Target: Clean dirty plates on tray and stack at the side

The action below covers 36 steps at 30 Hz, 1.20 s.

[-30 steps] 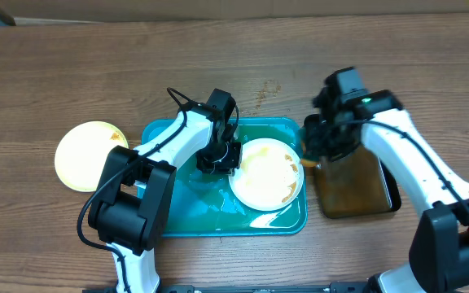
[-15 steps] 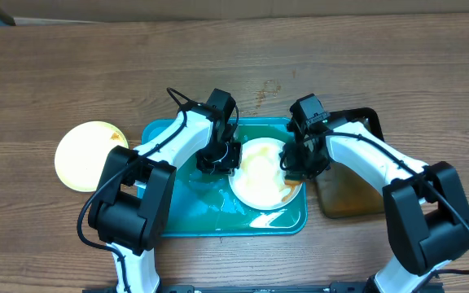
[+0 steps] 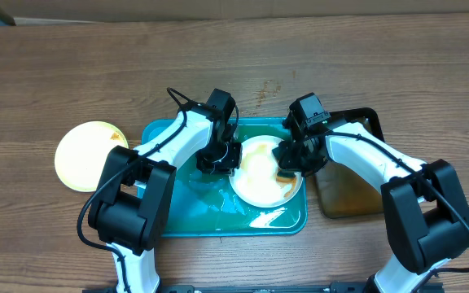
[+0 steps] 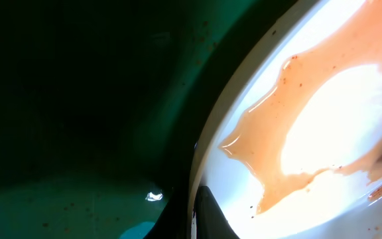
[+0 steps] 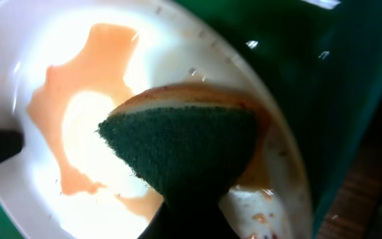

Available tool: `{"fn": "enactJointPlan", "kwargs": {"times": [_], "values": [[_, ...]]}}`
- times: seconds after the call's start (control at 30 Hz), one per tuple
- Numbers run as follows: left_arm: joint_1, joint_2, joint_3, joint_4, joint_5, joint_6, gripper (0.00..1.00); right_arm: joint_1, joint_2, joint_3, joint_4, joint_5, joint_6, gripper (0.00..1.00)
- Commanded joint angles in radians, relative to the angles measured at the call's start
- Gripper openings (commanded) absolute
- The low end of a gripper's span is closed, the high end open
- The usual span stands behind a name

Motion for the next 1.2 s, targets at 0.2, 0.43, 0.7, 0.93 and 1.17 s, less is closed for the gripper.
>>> {"fn": "enactJointPlan", "kwargs": {"times": [0.2,0.43,0.7,0.93,1.17], "values": [[-0.008,0.024,-0.021,-0.007,-0.048,0.009,0.04,0.001,0.014,-0.006,-0.062,0.356,0.201,0.04],[-0.008,0.024,-0.021,-0.007,-0.048,0.009,0.04,-0.001,0.014,-0.006,0.1,0.027,0.076,0.08],[-0.008,0.024,-0.021,-0.012,-0.048,0.009,0.04,0.085,0.013,-0.006,0.047,-0.131,-0.062,0.04],[0.004,0.022,-0.019,-0.019,-0.051,0.009,0.04,0.04,-0.031,0.051,-0.047,-0.094,-0.05,0.04],[0.058,-0.067,-0.019,-0.02,-0.124,0.009,0.04,-0.091,-0.216,0.114,-0.147,0.021,-0.055,0.04]]}}
